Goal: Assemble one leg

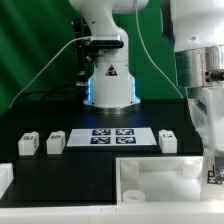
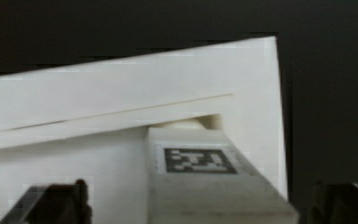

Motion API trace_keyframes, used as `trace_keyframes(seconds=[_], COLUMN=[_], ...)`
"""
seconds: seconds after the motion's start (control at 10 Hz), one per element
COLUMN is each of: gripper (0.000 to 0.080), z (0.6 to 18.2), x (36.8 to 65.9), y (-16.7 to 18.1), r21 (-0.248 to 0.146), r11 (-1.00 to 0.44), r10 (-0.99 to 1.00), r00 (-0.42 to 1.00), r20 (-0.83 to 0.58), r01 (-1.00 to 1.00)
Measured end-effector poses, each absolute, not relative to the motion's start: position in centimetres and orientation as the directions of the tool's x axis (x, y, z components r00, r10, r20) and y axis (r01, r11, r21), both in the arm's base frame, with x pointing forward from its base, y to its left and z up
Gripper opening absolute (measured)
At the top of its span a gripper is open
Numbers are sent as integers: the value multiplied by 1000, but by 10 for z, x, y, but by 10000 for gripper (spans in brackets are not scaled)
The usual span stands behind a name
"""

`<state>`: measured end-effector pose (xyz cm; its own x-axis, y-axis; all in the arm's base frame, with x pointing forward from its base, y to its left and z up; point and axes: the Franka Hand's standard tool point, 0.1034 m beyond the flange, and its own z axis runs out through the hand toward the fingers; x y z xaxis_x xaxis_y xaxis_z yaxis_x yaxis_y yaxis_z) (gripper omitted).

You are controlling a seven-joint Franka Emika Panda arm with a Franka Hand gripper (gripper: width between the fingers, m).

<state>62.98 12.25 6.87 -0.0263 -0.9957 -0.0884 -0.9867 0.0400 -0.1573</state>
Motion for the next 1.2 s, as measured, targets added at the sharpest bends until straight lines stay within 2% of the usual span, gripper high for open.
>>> trace_keyframes(seconds=[0.2, 0.3, 0.6, 0.7, 0.9, 1.0, 1.1, 1.2], gripper=[644, 649, 649, 649, 649, 649, 649, 528], z=[71, 71, 71, 70, 69, 68, 68, 68], x=[631, 630, 631, 631, 642, 647, 647, 647], y=[124, 126, 122, 122, 128, 130, 129, 129], r21=[-176, -163, -153, -123, 8, 30, 28, 25], r11=[-344, -493, -708, -811, -984, -997, -996, -994], r10=[-935, -866, -702, -582, -174, -60, -77, -101], r00=[354, 500, 710, 810, 979, 993, 991, 989], r20=[-28, -4, 49, 73, 109, 106, 107, 107], r01=[-922, -855, -689, -572, -176, -64, -80, -104])
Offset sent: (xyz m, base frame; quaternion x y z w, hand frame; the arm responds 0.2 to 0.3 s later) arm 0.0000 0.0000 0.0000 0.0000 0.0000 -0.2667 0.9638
